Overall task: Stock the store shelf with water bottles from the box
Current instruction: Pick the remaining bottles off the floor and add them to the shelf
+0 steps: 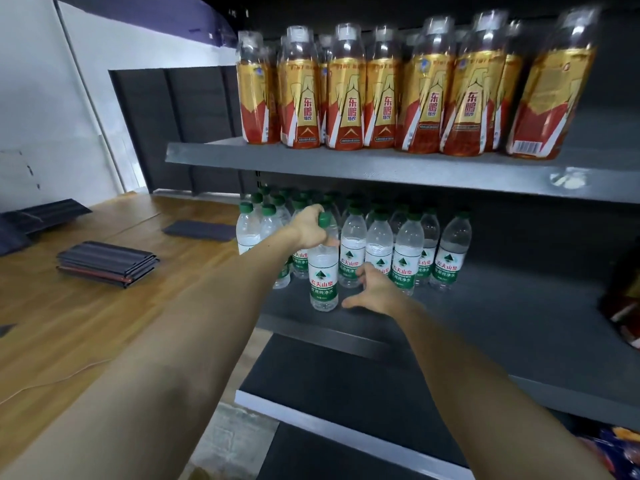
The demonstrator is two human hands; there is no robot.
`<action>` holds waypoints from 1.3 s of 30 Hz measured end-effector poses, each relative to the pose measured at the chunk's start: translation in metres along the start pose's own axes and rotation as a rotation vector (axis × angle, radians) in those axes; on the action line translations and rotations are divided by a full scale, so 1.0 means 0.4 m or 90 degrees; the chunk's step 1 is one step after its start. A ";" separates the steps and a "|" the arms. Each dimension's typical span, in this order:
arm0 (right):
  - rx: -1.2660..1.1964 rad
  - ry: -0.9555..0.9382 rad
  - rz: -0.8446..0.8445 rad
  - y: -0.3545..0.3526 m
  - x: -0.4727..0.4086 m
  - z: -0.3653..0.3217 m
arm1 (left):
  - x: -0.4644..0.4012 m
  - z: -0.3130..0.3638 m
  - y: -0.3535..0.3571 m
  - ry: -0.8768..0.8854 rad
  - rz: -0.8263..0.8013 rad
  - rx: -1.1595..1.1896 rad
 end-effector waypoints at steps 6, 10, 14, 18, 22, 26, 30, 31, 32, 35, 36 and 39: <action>-0.005 0.019 -0.006 0.028 -0.070 -0.022 | -0.057 -0.045 0.000 0.021 -0.029 -0.136; 0.017 0.036 -0.013 0.041 -0.111 -0.021 | -0.095 -0.056 -0.016 0.027 -0.043 -0.179; 0.050 0.045 -0.024 0.054 -0.145 -0.023 | -0.117 -0.047 -0.016 0.045 -0.051 -0.227; 0.065 0.047 -0.035 0.067 -0.177 -0.030 | -0.139 -0.052 -0.030 0.050 -0.062 -0.278; 0.071 0.041 -0.038 0.082 -0.207 -0.043 | -0.155 -0.071 -0.051 0.046 -0.053 -0.303; 0.068 0.030 -0.035 0.094 -0.230 -0.063 | -0.168 -0.079 -0.065 0.053 -0.043 -0.329; 0.072 0.032 -0.035 0.105 -0.249 -0.072 | -0.184 -0.086 -0.080 0.059 -0.032 -0.387; 0.078 0.031 -0.034 0.105 -0.254 -0.074 | -0.188 -0.085 -0.084 0.065 -0.026 -0.399; 0.083 0.029 -0.032 0.104 -0.259 -0.077 | -0.190 -0.081 -0.088 0.072 -0.018 -0.408; 0.100 0.026 -0.035 0.101 -0.271 -0.087 | -0.194 -0.067 -0.089 0.095 -0.006 -0.425; 0.110 0.023 -0.042 0.103 -0.274 -0.090 | -0.195 -0.064 -0.084 0.102 -0.006 -0.428; 0.142 0.021 -0.066 0.112 -0.274 -0.096 | -0.198 -0.061 -0.066 0.124 0.000 -0.432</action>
Point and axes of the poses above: each hand's wrist, its own x-axis away from the middle knuckle, its own y-axis out of the palm, z = x × y, the point moved 10 cm from there along -x, towards the middle knuckle, and after that the axes turned 2 degrees about x, right-handed, at the moved point
